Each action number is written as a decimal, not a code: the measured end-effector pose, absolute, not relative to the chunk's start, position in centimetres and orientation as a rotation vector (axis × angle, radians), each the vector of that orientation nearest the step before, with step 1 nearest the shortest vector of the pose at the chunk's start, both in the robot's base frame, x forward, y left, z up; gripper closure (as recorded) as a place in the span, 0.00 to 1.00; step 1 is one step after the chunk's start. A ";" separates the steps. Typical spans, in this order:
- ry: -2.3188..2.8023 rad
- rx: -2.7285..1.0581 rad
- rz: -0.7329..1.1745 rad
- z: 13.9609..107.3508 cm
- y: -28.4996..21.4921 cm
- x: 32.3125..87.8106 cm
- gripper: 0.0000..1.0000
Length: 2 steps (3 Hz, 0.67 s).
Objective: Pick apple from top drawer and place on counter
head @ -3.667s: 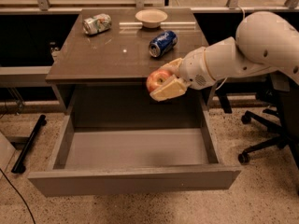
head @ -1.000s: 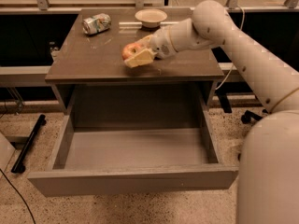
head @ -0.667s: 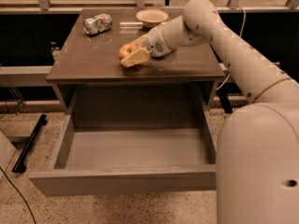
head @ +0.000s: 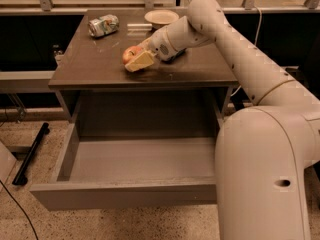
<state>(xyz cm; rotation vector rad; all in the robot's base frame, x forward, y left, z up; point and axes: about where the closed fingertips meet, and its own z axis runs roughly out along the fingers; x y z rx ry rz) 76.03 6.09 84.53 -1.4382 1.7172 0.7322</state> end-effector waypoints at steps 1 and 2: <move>1.717 -1.441 0.738 84.3 6.4 76.0 0.00; 1.717 -1.442 0.738 84.3 6.4 76.0 0.00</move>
Offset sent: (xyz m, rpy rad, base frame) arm -0.0004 0.0025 -0.0021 0.0002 0.0033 0.0036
